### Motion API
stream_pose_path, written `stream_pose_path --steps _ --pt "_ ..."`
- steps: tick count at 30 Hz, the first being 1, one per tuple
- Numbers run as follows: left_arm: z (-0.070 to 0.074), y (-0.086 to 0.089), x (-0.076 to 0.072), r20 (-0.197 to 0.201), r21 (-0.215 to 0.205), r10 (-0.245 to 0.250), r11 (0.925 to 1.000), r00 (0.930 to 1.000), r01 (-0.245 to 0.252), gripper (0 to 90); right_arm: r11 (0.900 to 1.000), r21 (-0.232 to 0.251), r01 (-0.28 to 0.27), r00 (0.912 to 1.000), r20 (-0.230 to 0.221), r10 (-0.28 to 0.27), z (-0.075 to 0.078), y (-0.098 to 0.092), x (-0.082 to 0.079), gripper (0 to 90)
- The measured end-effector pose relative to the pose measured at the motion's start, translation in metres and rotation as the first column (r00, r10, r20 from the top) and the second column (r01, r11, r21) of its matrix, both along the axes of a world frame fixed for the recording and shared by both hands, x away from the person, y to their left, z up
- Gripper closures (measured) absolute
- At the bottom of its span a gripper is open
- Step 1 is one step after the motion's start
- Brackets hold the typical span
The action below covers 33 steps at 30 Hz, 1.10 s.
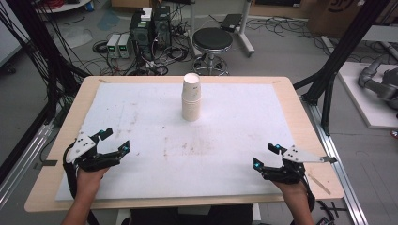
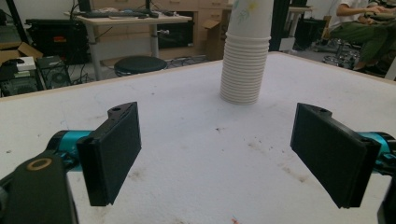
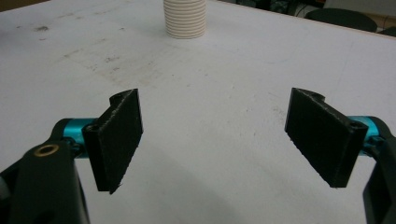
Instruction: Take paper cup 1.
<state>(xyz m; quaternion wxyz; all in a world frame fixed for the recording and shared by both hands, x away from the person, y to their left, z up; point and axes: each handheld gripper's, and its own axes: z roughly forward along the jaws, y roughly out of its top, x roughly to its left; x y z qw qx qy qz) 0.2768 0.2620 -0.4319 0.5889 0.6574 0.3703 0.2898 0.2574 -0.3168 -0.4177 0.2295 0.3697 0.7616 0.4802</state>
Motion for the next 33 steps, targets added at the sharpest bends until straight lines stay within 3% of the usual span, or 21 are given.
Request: stream_pose_path --steps 7,18,23,33 --pt "-0.002 -0.001 0.006 -0.007 -0.013 0.012 0.9998 0.9999 -0.012 16.2 1.000 0.007 -0.009 0.9999 -0.004 0.009 -0.002 0.000 0.001 19.5" --pt "-0.001 0.001 0.003 -0.001 -0.012 0.022 0.9997 0.9998 -0.022 15.1 1.000 0.015 -0.026 0.9996 -0.007 0.026 -0.001 0.006 0.001 19.5" --pt "-0.002 0.000 0.002 -0.026 -0.038 0.006 0.9992 0.9997 -0.007 15.1 1.000 0.019 -0.024 0.9997 -0.001 0.024 0.000 0.007 0.000 19.5" --pt "-0.004 -0.003 0.002 -0.039 -0.028 -0.028 0.9992 0.9988 0.027 15.4 0.998 0.029 -0.063 0.9980 0.010 0.063 0.020 0.024 0.007 19.5"
